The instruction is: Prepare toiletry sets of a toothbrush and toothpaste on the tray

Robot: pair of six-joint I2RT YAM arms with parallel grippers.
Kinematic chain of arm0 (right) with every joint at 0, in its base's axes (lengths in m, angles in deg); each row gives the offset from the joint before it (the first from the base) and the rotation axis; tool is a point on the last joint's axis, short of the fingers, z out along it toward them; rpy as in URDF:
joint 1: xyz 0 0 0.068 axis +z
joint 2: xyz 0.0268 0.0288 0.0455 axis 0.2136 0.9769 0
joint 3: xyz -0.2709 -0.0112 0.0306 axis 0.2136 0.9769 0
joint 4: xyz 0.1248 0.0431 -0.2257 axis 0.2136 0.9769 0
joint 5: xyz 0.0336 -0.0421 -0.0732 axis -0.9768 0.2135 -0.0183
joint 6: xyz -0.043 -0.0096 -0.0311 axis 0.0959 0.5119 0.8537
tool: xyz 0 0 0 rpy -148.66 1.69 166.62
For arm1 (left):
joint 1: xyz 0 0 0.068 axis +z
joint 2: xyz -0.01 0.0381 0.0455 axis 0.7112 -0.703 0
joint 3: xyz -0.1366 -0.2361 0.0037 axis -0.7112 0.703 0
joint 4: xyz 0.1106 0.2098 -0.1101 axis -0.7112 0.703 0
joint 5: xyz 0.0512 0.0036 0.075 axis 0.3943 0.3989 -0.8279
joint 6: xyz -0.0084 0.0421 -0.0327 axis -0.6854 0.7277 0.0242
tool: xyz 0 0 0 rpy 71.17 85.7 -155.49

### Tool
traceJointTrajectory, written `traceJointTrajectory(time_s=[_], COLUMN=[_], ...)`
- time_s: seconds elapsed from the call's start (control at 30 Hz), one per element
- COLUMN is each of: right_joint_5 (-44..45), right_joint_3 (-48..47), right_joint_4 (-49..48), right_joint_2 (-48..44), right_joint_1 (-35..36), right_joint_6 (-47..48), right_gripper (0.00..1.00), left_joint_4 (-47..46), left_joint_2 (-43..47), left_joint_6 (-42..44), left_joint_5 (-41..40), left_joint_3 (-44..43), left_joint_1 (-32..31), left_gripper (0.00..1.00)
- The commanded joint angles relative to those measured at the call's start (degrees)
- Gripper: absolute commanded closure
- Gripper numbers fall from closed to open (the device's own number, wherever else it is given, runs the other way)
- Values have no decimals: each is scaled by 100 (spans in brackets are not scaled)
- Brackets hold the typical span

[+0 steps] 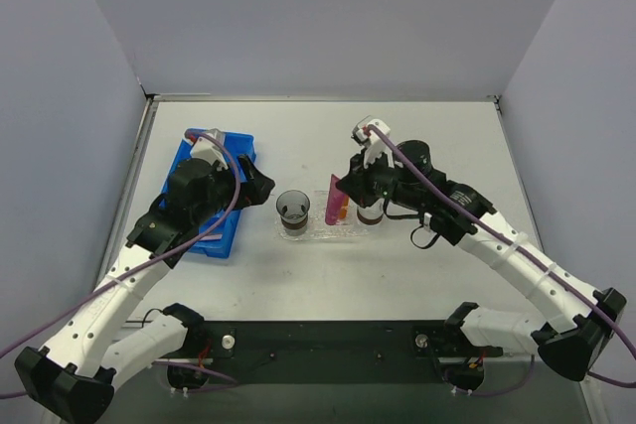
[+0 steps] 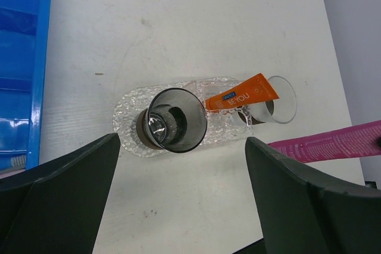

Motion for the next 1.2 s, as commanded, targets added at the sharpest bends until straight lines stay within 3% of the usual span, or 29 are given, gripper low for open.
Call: traceJointTrajectory(time_s=[0.0,0.5,1.17], right_joint_5=[524,1025,841], right_joint_3=[37,353,459], right_joint_4=[-995,-2006,-2271], right_joint_2=[153,637,1059], right_joint_1=[172,252,260], right_joint_6=[357,1025,1052], right_gripper=[100,100,100], left_joint_4=[22,-171,-144], left_joint_2=[213,485,503], left_joint_6=[29,108,55], left_joint_5=[-243,-358,-393], left_joint_3=[10,344,406], left_joint_1=[11,28,37], left_gripper=[3,3,3])
